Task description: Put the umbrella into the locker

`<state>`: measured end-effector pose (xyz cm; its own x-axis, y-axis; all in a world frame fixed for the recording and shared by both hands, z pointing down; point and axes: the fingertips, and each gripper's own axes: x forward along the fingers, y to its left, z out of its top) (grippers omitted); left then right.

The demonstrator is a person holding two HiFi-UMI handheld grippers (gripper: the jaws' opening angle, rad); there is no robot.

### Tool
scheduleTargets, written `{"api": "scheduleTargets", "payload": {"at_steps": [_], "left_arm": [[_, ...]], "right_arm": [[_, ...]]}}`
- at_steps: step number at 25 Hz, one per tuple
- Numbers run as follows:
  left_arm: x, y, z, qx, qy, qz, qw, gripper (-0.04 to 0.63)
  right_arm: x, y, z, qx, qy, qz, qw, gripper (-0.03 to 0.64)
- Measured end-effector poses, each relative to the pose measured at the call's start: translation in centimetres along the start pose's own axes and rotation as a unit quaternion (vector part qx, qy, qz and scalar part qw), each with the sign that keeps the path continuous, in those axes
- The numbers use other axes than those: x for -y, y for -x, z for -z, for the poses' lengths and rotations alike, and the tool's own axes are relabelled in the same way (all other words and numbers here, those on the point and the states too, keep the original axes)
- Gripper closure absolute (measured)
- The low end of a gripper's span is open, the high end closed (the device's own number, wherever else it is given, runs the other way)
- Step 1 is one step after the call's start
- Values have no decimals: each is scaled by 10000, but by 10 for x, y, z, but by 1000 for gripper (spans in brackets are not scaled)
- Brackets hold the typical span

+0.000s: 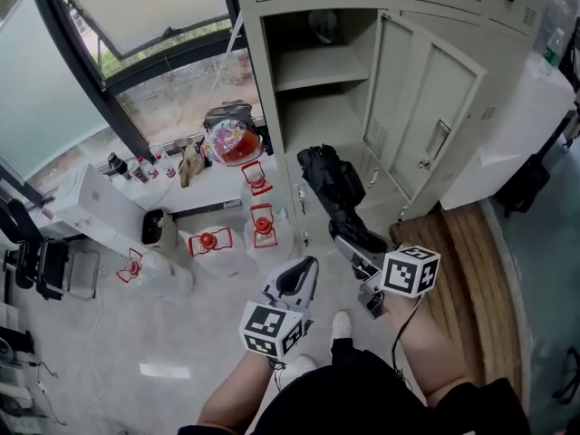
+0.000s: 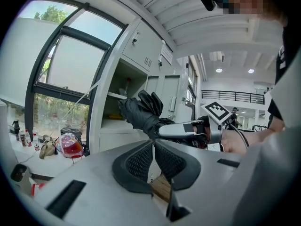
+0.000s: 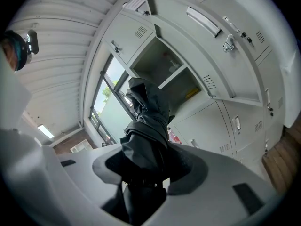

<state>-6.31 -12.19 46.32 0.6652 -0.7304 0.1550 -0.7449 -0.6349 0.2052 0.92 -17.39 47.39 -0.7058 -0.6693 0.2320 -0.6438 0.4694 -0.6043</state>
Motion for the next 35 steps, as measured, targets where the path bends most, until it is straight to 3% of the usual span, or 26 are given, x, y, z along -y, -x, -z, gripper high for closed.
{"api": "scheduleTargets", "payload": {"at_steps": [18, 35], "left_arm": [[-16, -42, -5, -12, 79, -47, 10000, 568], [-43, -106, -25, 126, 89, -434, 9989, 568]], "right_arm": [[34, -27, -26, -156, 7, 20, 9999, 356], [86, -78, -69, -511, 331, 43, 9981, 356]]}}
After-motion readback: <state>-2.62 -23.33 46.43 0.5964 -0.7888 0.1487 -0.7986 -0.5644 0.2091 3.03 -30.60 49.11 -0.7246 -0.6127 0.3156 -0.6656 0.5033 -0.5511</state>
